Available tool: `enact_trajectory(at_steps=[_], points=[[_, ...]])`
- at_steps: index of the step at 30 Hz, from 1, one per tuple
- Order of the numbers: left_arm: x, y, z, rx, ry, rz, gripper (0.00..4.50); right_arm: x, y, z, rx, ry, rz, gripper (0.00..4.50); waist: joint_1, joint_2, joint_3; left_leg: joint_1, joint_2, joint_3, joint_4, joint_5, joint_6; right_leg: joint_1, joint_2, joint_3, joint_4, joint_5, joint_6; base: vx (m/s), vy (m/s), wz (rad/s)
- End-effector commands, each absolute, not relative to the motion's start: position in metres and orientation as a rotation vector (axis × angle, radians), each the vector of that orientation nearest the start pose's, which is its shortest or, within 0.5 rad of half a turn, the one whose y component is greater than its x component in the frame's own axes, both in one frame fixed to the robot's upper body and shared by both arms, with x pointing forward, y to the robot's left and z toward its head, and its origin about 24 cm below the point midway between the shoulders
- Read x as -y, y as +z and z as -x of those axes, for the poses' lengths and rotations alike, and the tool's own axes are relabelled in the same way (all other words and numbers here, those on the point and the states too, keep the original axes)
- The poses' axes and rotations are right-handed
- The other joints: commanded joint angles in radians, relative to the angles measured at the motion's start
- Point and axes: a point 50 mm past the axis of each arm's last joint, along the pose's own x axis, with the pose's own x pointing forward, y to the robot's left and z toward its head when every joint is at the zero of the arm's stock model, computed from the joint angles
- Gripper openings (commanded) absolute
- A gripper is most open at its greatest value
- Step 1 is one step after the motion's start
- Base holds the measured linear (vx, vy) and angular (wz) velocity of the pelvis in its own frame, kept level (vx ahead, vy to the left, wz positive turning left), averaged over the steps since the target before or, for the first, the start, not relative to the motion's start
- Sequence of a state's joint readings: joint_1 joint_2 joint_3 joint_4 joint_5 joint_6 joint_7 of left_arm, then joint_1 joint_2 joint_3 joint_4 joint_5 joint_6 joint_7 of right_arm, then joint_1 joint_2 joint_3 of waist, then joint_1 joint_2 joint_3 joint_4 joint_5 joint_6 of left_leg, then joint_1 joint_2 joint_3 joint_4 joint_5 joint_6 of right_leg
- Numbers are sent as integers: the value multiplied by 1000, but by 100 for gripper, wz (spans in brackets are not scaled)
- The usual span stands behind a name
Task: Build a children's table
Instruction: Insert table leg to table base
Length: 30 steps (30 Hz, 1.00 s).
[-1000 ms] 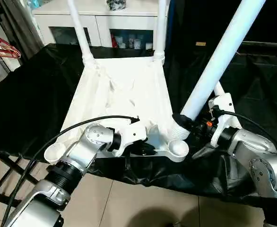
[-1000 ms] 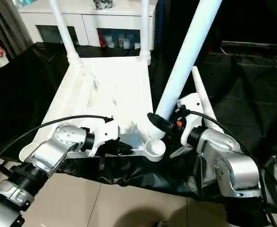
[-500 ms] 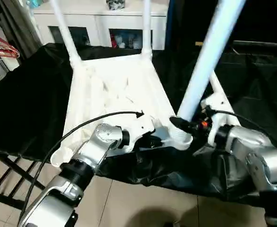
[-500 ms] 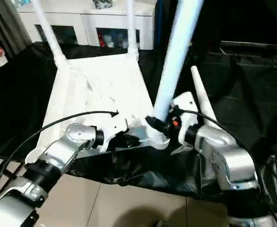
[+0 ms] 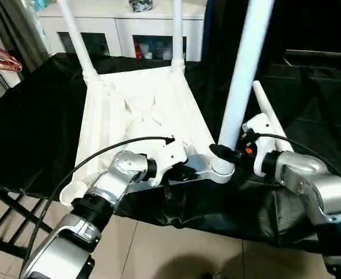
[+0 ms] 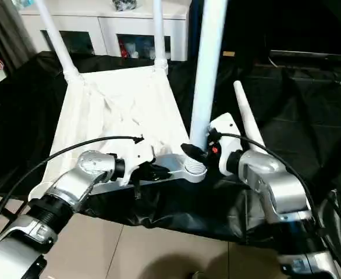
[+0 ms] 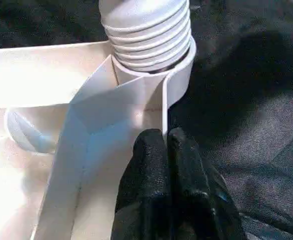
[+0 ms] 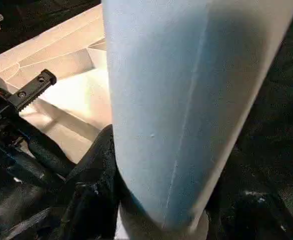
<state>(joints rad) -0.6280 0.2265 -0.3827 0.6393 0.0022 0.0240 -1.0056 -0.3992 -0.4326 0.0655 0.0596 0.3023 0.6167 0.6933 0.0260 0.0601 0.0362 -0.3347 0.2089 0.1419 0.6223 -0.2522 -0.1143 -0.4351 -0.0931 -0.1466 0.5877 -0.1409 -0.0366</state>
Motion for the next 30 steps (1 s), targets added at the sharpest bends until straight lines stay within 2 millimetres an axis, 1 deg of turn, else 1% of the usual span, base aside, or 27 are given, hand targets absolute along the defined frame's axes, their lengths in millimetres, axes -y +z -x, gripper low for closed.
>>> enact_trajectory(at_steps=[1, 3, 5, 10, 14, 15, 18, 20, 21, 22, 23, 24, 25, 28, 30], points=[[-76, 52, -317, -286, -1378, -404, 0, 165, 80, -304, -420, 775, 39, 187, 9, -25, -70, -33, -8, 16, -63, 17, 128, 95, -41, 46, -77, -335, -72, 0, 0, 0], [-76, 53, -317, -286, -1397, -400, 0, 164, 78, -305, -429, 787, 31, 187, 8, -25, -70, -32, -7, 16, -63, 16, 129, 93, -42, 47, -78, -334, -75, 0, 0, 0], [-77, 53, -316, -287, -1419, -395, 0, 163, 76, -305, -442, 806, 17, 187, 11, -22, -71, -30, -5, 16, -63, 20, 130, 93, -42, 47, -75, -322, -87, 0, 0, 0], [-78, 54, -315, -285, -1436, -396, 0, 164, 73, -306, -450, 820, 17, 187, 13, -23, -72, -30, -2, 16, -64, 24, 128, 95, -44, 49, -71, -302, -104, 0, 0, 0], [-78, 54, -316, -280, -1433, -393, 0, 166, 74, -306, -433, 818, -8, 187, 13, -25, -73, -31, -2, 15, -63, 30, 128, 96, -44, 50, -69, -292, -106, 0, 0, 0], [-79, 54, -316, -279, -1428, -393, 0, 167, 73, -306, -427, 815, -16, 187, 13, -28, -73, -31, -3, 16, -63, 31, 128, 96, -44, 50, -69, -292, -107, 0, 0, 0], [-80, 53, -319, -277, -1388, -397, 0, 176, 68, -299, -390, 765, -74, 187, 17, -25, -72, -30, -2, 17, -63, 31, 133, 94, -46, 52, -71, -297, -103, 0, 0, 0], [-81, 54, -319, -276, -1385, -397, 0, 178, 67, -298, -383, 752, -88, 187, 18, -27, -73, -30, -1, 16, -64, 34, 133, 95, -45, 50, -69, -288, -107, 0, 0, 0], [-81, 54, -320, -276, -1382, -396, 0, 180, 64, -296, -378, 737, -104, 187, 19, -22, -73, -30, -1, 16, -64, 34, 133, 95, -45, 50, -69, -289, -108, 0, 0, 0], [-81, 54, -320, -276, -1379, -395, 0, 183, 62, -294, -374, 721, -118, 187, 19, -23, -72, -28, -2, 18, -64, 29, 133, 93, -44, 50, -74, -296, -105, 0, 0, 0], [-81, 54, -321, -275, -1378, -395, 0, 184, 60, -292, -372, 712, -125, 186, 21, -21, -73, -28, -2, 16, -65, 26, 130, 95, -45, 50, -72, -301, -104, 0, 0, 0], [-82, 55, -321, -276, -1374, -396, 0, 185, 58, -290, -366, 700, -136, 186, 23, -18, -73, -28, -1, 16, -65, 24, 129, 94, -45, 49, -73, -302, -103, 0, 0, 0], [-82, 55, -322, -276, -1371, -397, 0, 186, 56, -289, -361, 693, -143, 186, 23, -21, -73, -28, -1, 16, -66, 21, 127, 94, -45, 49, -73, -302, -102, 0, 0, 0], [-82, 55, -323, -274, -1359, -401, 0, 187, 53, -285, -341, 676, -167, 186, 24, -16, -72, -27, -2, 16, -66, 14, 124, 94, -44, 49, -76, -304, -99, 0, 0, 0], [-82, 55, -325, -272, -1346, -404, 0, 186, 51, -279, -317, 673, -172, 186, 26, -18, -72, -28, -2, 17, -66, 11, 123, 94, -44, 49, -77, -305, -93, 0, 0, 0]])
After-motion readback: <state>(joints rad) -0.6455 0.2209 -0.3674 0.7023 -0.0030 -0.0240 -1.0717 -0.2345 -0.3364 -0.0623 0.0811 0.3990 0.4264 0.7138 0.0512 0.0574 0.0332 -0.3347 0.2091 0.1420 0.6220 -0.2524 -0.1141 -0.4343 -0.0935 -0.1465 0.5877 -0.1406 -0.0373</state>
